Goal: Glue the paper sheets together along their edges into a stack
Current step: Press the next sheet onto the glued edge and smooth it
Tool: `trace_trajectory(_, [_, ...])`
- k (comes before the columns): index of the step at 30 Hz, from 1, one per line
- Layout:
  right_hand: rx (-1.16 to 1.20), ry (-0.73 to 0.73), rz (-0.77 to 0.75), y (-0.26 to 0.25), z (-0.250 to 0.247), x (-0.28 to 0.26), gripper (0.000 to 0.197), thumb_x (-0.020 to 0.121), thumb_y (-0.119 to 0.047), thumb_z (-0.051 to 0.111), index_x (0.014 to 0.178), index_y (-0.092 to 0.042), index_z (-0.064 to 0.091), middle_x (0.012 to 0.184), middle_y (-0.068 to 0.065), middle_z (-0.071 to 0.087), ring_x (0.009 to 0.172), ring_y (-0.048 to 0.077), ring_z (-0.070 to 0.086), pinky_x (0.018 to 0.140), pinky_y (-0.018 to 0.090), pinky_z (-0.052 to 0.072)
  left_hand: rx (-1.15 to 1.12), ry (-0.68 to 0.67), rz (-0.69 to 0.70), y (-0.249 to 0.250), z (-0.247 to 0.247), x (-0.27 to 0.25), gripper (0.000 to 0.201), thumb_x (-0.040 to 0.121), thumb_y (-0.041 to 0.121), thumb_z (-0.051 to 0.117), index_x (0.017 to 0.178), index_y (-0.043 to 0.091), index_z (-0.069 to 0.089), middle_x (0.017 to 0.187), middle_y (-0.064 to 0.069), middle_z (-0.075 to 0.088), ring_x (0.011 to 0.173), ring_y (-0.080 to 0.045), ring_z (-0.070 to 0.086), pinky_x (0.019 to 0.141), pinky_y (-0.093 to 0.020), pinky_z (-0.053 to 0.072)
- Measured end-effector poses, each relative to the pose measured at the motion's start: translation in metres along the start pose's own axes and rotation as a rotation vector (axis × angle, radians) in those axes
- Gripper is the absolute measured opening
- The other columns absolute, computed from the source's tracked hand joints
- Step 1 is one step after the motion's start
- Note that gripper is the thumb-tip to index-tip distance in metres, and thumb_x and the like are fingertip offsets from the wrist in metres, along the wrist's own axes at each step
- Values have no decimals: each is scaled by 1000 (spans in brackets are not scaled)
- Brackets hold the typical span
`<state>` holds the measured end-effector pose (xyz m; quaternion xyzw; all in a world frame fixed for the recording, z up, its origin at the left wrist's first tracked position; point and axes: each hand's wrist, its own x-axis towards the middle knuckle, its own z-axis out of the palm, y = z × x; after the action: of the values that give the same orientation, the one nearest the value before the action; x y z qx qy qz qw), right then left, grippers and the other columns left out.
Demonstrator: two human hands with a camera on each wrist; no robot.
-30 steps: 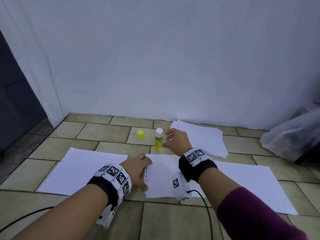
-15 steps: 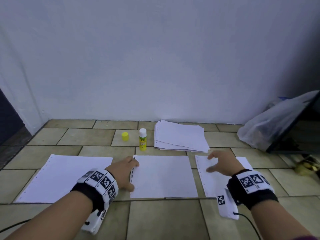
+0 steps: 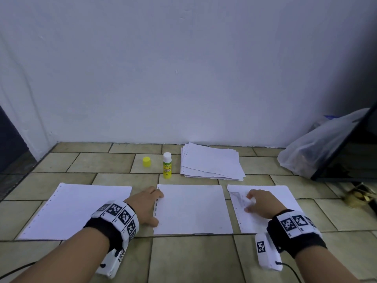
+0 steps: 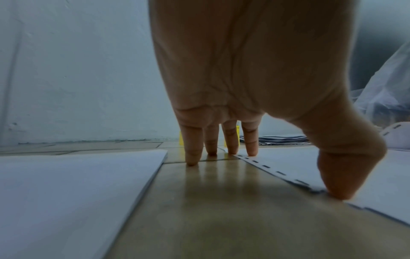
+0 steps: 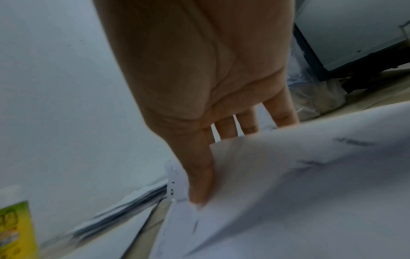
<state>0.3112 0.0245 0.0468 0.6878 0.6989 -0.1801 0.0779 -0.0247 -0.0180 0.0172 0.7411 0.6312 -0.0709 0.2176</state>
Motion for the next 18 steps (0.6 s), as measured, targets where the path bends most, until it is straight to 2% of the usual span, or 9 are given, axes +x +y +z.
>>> trace_trajectory(1, [0,20,-10,0,-3,-1,8,92,-21,55,86,-15,52,85,-5,51,88,15,50,66,17,34,-3,-5,1,0,0,0,83,78,38,72,145,23,26,144,6,26,124,-14,45,100,-30,44])
trace_trajectory(2, [-7,51,-7,2,-5,-1,16,94,-19,50,78,-15,49,78,-5,50,85,16,50,63,19,33,-7,-8,2,0,0,0,82,79,39,71,145,23,26,145,6,26,125,-14,45,100,-31,43])
trace_trajectory(3, [8,91,-5,3,-9,-1,18,94,-17,48,76,-15,49,77,-4,50,84,17,50,65,20,33,-10,-10,2,-1,-1,0,82,79,40,70,146,22,26,145,6,25,126,-15,44,101,-31,43])
trace_trajectory(6, [37,227,11,7,-20,-4,14,95,-13,45,88,-9,56,80,2,56,76,19,54,59,21,34,-33,-18,2,-1,-3,1,75,84,40,66,146,21,27,145,5,25,129,-15,41,103,-30,40])
trace_trajectory(9, [75,340,11,0,-33,-13,13,92,-14,47,89,-7,58,74,2,56,73,21,56,55,23,34,-53,-13,9,0,-3,2,71,86,36,65,145,20,29,145,3,26,128,-16,41,101,-27,39])
trace_trajectory(12, [56,360,-46,-29,-39,-27,12,92,-17,47,87,-11,56,77,1,56,71,19,53,49,19,30,-34,19,17,-1,0,2,77,82,37,70,146,21,29,149,6,21,132,-13,38,104,-26,38])
trace_trajectory(14, [73,333,-124,-61,-31,-36,10,90,-22,51,88,-14,56,86,4,60,81,22,56,57,24,34,-32,26,18,-2,1,1,80,81,40,71,147,22,28,152,6,14,134,-13,36,106,-27,37])
trace_trajectory(16, [81,280,-224,-95,-16,-40,17,89,-27,53,98,-15,61,102,5,64,98,24,58,70,25,37,-41,37,13,-2,2,-1,81,81,42,71,147,23,28,153,6,9,134,-14,37,106,-29,39])
trace_trajectory(18, [63,214,-304,-124,1,-41,25,91,-29,52,108,-14,61,113,5,63,108,24,56,78,26,39,-44,58,7,0,3,-4,80,81,42,71,146,24,28,153,6,7,132,-16,40,104,-29,40])
